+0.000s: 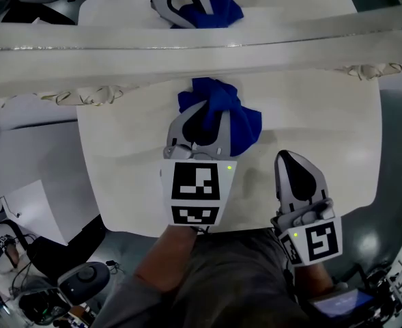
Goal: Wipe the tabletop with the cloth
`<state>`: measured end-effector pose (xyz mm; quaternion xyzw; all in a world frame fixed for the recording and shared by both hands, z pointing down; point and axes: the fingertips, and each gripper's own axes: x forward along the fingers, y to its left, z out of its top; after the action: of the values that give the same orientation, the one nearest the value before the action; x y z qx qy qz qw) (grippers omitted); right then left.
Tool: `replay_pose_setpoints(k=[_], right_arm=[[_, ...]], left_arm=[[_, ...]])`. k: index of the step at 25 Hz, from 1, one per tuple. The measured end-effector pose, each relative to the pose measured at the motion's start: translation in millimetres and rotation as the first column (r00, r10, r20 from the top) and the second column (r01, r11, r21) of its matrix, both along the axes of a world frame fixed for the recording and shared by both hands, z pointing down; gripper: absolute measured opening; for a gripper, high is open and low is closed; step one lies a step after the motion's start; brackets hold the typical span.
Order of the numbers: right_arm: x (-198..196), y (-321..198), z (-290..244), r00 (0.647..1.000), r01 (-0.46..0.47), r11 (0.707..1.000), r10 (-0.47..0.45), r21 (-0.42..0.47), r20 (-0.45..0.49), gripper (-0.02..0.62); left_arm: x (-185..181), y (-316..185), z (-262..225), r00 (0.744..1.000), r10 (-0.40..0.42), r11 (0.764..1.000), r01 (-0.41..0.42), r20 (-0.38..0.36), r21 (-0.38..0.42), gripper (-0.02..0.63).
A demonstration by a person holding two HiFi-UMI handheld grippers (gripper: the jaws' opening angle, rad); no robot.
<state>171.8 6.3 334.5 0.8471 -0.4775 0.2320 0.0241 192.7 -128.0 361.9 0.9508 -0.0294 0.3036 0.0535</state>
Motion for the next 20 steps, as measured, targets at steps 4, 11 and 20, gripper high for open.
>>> replay_pose_setpoints(k=[4,11,20], right_arm=[[-8,-12,-1,1.0,0.011,1.0,-0.011,-0.006,0.001,0.015],[-18,-32,0,0.999,0.032,0.999,-0.032,-0.015,0.006,0.015],[-34,-58,-5,0.998,0.057,0.998,-0.057,-0.021,0.011,0.015]], left_arm=[[-8,-11,-1,1.0,-0.002,1.0,0.002,0.006,0.004,0.094],[-18,-29,0,1.0,-0.006,1.0,0.006,0.014,0.008,0.094],[-36,-53,-2,0.999,-0.021,1.0,0.021,0.028,-0.008,0.095]])
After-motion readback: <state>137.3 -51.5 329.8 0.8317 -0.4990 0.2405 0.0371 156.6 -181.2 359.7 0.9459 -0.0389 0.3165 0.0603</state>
